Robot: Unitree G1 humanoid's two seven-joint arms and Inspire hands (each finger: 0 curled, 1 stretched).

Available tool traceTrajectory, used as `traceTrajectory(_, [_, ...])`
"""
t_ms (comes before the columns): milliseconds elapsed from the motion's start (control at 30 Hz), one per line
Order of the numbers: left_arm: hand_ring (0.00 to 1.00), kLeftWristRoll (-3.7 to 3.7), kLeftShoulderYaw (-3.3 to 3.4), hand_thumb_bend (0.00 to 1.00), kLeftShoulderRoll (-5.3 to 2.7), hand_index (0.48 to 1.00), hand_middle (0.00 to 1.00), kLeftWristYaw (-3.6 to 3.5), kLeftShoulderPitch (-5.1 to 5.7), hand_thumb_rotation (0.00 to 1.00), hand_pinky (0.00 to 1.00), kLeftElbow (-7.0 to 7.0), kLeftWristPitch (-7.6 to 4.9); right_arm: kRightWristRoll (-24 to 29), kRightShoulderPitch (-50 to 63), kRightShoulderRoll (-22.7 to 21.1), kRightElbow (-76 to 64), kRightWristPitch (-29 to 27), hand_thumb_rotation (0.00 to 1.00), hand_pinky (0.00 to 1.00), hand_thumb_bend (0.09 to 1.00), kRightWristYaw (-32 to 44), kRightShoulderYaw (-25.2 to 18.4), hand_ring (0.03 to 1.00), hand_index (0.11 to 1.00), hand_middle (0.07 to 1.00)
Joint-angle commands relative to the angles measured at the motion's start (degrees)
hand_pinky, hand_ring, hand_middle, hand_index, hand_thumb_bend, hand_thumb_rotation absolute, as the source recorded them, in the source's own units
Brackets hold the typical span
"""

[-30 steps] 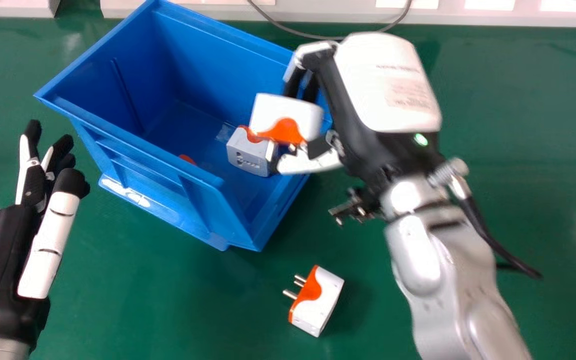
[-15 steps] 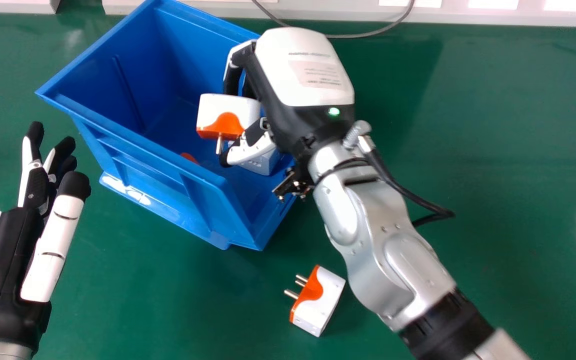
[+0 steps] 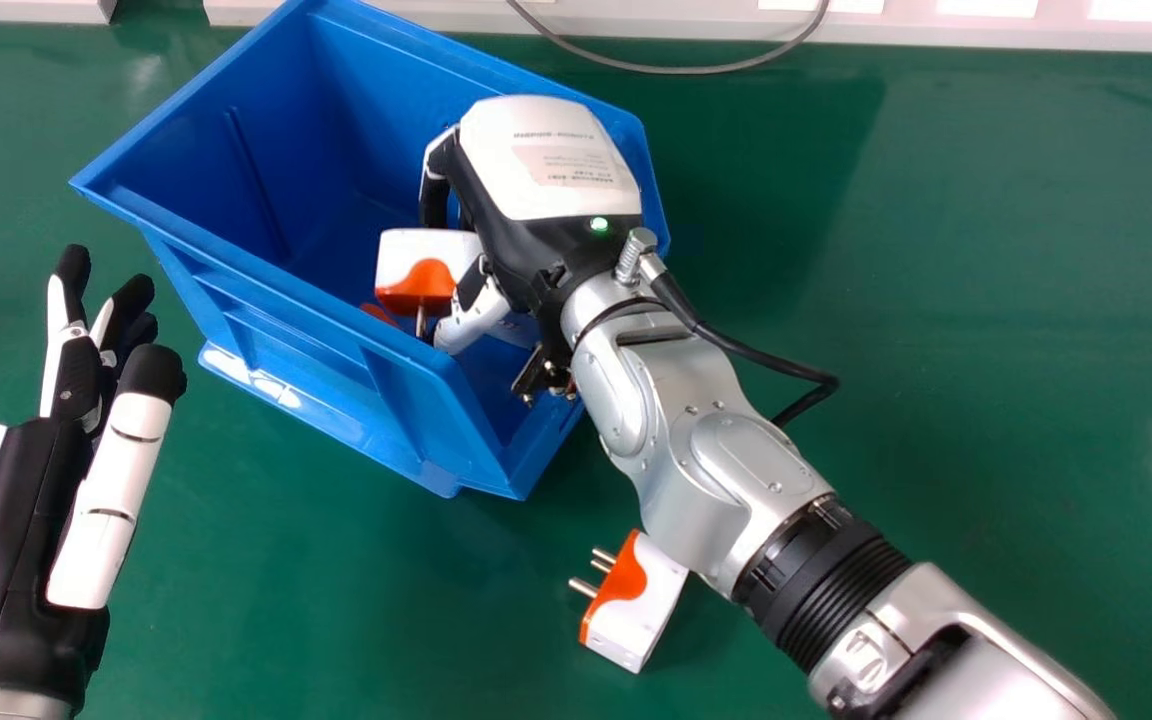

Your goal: Pick all objects and put in blue box

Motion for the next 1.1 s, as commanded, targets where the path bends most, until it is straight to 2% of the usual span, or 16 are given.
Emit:
traceTrajectory(0, [0.98, 0.39, 0.19, 0.65, 0.06, 0.98, 0.98, 0.37, 0.26, 0.95, 0.9, -1.34, -0.07, -0.6, -2.4, -0.5, -2.3, 0.4, 0.44, 0.62, 0.5, 0.4, 0.8, 0.761, 0.767, 0.794])
traceTrajectory(33, [0.98, 0.39, 0.17, 0.65, 0.05, 0.981, 0.98, 0.37, 0.21, 0.95, 0.9, -1.31, -0.01, -0.4, -2.3, -0.7, -2.6, 0.6, 0.5, 0.68, 0.497, 0.4, 0.9, 0.816, 0.816, 0.849])
traceTrajectory(167, [0.98, 0.31, 0.18, 0.65, 0.18, 0.981, 0.98, 0.34, -0.2, 0.95, 0.9, -1.18, 0.28, 0.3, -1.5, -0.8, -4.2, 0.8, 0.61, 0.76, 0.488, -1.0, 0.8, 0.897, 0.887, 0.928])
traceTrajectory(300, [0.98, 0.34, 0.27, 0.65, 0.27, 0.982, 0.99, 0.29, -0.34, 0.96, 0.9, -1.18, 0.52, 0.4, -0.7, -1.3, -6.1, 0.9, 0.69, 0.82, 0.425, -1.1, 0.9, 0.945, 0.931, 0.979])
traceTrajectory(433, [0.98, 0.31, 0.29, 0.64, 0.34, 0.981, 0.99, 0.26, -0.66, 0.96, 0.9, -0.92, 0.74, 0.4, 0.6, -2.1, -9.5, 1.4, 0.7, 0.82, 0.404, -0.5, 0.7, 0.951, 0.936, 0.985])
traceTrajectory(567, [0.98, 0.32, 0.23, 0.64, 0.28, 0.98, 0.99, 0.26, -0.94, 0.96, 0.9, -0.5, 0.65, 0.0, 5.1, -4.6, -18.9, 2.3, 0.7, 0.82, 0.39, 1.3, 0.4, 0.951, 0.936, 0.987])
traceTrajectory(667, [0.98, 0.21, 0.26, 0.64, 0.22, 0.98, 0.99, 0.21, -1.11, 0.96, 0.9, -0.08, 0.25, -1.3, 12.5, -7.7, -31.1, 3.1, 0.69, 0.82, 0.381, 2.4, 0.1, 0.943, 0.93, 0.981])
traceTrajectory(833, [0.98, -0.42, 0.6, 0.63, 0.42, 0.979, 0.99, -0.16, -1.43, 0.96, 0.9, 0.59, -0.07, -3.3, 27.3, -11.8, -50.7, 3.6, 0.67, 0.8, 0.377, 1.9, -0.7, 0.92, 0.912, 0.964])
traceTrajectory(1067, [0.98, -1.2, 1.11, 0.64, 0.69, 0.979, 0.99, -0.58, -1.45, 0.96, 0.9, 0.46, 0.01, -6.3, 43.7, -14.1, -67.4, 2.8, 0.65, 0.8, 0.375, 1.2, -0.9, 0.91, 0.901, 0.949])
